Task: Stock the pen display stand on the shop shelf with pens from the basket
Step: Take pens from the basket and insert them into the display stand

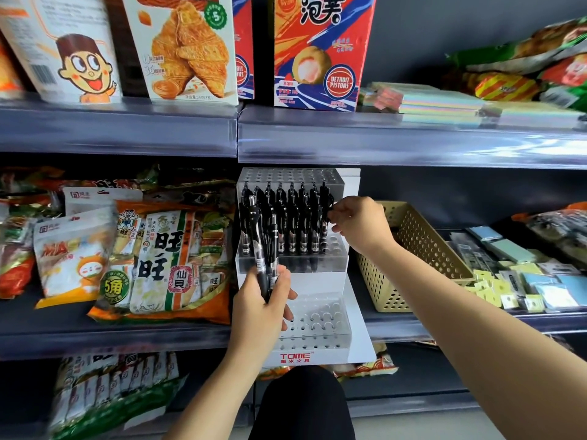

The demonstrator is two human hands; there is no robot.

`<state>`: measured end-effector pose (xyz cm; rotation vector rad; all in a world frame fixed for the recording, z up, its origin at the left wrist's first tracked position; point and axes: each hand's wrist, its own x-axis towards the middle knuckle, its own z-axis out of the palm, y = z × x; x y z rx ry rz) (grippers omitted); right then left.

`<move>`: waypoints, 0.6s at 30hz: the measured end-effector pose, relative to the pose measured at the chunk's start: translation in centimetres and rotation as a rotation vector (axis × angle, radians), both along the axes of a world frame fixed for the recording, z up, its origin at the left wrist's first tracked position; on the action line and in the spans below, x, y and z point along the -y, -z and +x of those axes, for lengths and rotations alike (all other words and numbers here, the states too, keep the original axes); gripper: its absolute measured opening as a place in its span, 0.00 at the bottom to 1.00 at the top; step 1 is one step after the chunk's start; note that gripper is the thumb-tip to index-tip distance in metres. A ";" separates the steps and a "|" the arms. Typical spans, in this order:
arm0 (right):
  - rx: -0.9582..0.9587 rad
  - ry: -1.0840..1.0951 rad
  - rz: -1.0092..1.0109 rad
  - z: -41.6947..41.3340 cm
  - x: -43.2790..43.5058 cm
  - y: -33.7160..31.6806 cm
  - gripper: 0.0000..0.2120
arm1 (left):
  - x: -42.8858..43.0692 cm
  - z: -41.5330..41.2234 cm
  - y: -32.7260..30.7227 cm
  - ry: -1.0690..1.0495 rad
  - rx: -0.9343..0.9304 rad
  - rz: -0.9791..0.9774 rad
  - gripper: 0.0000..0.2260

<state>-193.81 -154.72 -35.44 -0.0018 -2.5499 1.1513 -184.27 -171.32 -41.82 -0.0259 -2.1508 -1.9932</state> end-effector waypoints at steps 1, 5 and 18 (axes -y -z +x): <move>0.005 0.000 0.024 0.0 -0.1 0.1 0.06 | 0.0 0.0 0.0 0.002 0.003 -0.002 0.07; -0.043 0.069 0.041 0.3 -0.4 0.8 0.04 | 0.0 0.0 0.1 0.027 0.006 -0.020 0.06; 0.375 -0.537 -0.442 6.5 2.8 0.3 0.05 | -0.7 0.4 0.2 0.103 0.040 0.012 0.12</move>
